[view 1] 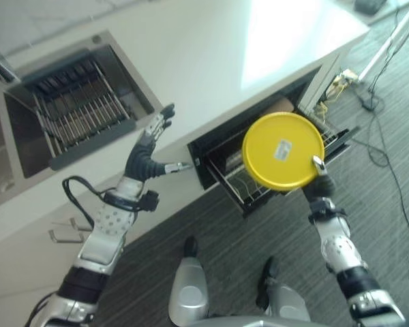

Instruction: Place the dishes in the dishwasher.

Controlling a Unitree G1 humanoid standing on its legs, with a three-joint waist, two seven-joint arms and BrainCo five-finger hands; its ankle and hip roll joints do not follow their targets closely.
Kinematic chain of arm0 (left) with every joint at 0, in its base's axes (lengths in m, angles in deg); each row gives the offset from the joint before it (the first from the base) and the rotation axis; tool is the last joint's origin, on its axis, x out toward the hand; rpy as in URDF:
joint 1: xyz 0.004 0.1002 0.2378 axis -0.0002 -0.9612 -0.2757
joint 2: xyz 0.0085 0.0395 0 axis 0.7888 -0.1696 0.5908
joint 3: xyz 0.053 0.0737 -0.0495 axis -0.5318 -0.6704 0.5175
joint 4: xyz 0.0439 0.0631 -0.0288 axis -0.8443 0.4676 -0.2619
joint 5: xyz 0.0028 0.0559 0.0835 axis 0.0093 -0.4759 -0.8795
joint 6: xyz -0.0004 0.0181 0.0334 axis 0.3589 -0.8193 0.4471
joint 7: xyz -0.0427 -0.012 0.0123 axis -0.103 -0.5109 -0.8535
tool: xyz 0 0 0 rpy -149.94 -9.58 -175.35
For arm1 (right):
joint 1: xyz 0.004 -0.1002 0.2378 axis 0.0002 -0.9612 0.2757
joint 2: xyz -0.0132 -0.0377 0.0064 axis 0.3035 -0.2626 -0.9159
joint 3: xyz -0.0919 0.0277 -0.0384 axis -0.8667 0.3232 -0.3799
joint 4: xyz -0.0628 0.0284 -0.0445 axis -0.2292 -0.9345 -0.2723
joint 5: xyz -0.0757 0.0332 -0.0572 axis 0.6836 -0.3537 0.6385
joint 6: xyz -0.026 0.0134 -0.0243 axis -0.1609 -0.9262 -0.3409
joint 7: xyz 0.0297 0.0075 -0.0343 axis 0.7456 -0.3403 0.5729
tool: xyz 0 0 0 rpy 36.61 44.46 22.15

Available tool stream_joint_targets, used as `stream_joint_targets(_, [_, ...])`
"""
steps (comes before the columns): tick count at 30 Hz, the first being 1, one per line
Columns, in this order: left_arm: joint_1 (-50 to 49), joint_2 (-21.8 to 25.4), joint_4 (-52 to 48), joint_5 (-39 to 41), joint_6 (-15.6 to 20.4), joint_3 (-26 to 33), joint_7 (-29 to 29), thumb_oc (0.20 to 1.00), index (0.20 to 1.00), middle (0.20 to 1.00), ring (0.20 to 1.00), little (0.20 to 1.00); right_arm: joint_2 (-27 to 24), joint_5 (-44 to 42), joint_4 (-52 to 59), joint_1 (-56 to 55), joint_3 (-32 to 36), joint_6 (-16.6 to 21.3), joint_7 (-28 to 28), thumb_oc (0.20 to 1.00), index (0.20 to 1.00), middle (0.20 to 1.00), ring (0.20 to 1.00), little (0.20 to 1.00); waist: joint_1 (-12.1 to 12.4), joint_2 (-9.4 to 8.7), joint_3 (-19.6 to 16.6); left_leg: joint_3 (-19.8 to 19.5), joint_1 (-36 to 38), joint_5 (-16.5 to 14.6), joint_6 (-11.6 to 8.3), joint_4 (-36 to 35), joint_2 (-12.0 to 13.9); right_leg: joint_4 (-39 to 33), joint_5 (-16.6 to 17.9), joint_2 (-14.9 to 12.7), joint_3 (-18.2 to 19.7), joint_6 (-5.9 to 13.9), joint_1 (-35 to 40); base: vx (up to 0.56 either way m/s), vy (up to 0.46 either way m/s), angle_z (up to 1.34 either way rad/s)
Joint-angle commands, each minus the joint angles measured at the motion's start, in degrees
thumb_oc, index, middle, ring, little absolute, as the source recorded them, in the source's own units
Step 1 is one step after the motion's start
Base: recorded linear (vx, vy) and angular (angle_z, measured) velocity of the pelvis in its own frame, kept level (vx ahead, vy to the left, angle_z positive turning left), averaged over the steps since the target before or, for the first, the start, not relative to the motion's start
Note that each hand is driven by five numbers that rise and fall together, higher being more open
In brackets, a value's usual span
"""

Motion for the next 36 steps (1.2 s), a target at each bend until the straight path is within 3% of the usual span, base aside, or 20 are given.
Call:
stream_joint_targets(1, [2.06, 3.37, -2.25, 1.16, 3.51, -1.67, 2.04, 1.000, 1.000, 1.000, 1.000, 1.000, -0.16, 2.09, 3.63, 5.12, 0.81, 2.84, -1.21, 0.200, 0.200, 0.200, 0.200, 0.200, 0.84, -2.11, -2.18, -1.84, -4.85, -3.50, -0.60, 5.49, -0.44, 2.93, -5.08, -5.73, 0.35, 4.29, 3.03, -0.17, -0.020, 0.03])
stream_joint_targets(12, [11.19, 6.66, -0.99, 2.04, 3.77, -3.38, 3.93, 1.000, 1.000, 1.000, 1.000, 1.000, -7.69, 6.59, -5.85, 22.30, 0.88, 5.54, -6.08, 0.200, 0.200, 0.200, 0.200, 0.200, 1.74, -1.65, 2.82, -2.15, -10.80, -2.66, 1.09, 5.70, -2.61, 4.57, -3.62, -5.86, 1.51, 3.98, -4.59, -0.14, -0.001, 0.03])
stream_joint_targets(16, [13.00, 7.41, -0.13, 2.57, 4.20, -3.62, 4.17, 1.000, 1.000, 1.000, 1.000, 1.000, -9.34, 11.06, -9.92, 25.73, 1.20, 7.27, -11.44, 0.200, 0.200, 0.200, 0.200, 0.200, 2.15, -1.75, 3.49, -2.52, -12.05, -2.81, 1.49, 6.27, -3.25, 5.33, -3.72, -5.72, 1.79, 3.73, -5.92, -0.03, -0.012, 0.02])
stream_joint_targets(21, [14.76, 8.52, -0.09, 2.91, 3.92, -4.21, 4.72, 1.000, 1.000, 1.000, 1.000, 1.000, -12.65, 27.34, -14.72, 27.97, 0.12, 8.16, -24.68, 0.200, 0.200, 0.200, 0.200, 0.200, 2.48, -2.24, 4.07, -2.62, -12.70, -3.23, 1.89, 6.79, -3.51, 5.76, -3.54, -5.47, 1.38, 3.64, -6.70, -0.02, -0.022, 0.02])
stream_joint_targets(24, [15.95, 9.54, -0.28, 3.25, 3.62, -4.69, 4.76, 1.000, 1.000, 1.000, 1.000, 1.000, -16.32, 44.65, -16.60, 31.22, -4.08, 3.13, -32.91, 0.200, 0.200, 0.200, 0.200, 0.200, 3.01, -2.79, 4.55, -2.58, -12.99, -4.00, 1.88, 7.62, -3.30, 5.79, -3.54, -5.30, 1.01, 3.97, -6.54, -0.04, -0.064, 0.09])
stream_joint_targets(28, [16.30, 10.79, -0.85, 2.82, 3.98, -5.33, 4.79, 1.000, 1.000, 1.000, 1.000, 1.000, -20.48, 54.53, -18.03, 33.92, -10.89, -1.74, -36.09, 0.200, 0.200, 0.200, 0.200, 0.200, 3.80, -3.78, 5.21, -2.68, -13.40, -4.11, 2.16, 7.80, -3.36, 5.61, -3.23, -5.02, 0.37, 4.16, -6.50, -0.03, -0.086, 0.01])
stream_joint_targets(30, [16.54, 11.41, -0.83, 2.64, 4.29, -5.65, 4.81, 1.000, 1.000, 1.000, 1.000, 1.000, -21.48, 61.58, -18.82, 35.22, -13.89, -4.15, -36.96, 0.200, 0.200, 0.200, 0.200, 0.200, 4.21, -4.16, 5.43, -2.81, -13.72, -4.26, 2.27, 7.93, -3.45, 5.55, -3.10, -4.86, 0.15, 4.32, -6.59, -0.03, -0.092, 0.04])
stream_joint_targets(36, [17.90, 13.46, -0.95, 3.31, 4.39, -7.36, 4.72, 1.000, 1.000, 1.000, 1.000, 1.000, -23.51, 68.41, -20.73, 39.72, -21.64, -9.86, -34.70, 0.200, 0.200, 0.200, 0.200, 0.200, 5.47, -5.06, 5.67, -3.35, -14.55, -4.27, 2.57, 7.71, -3.98, 4.97, -2.81, -4.33, -0.27, 4.62, -6.69, -0.01, -0.080, 0.12])
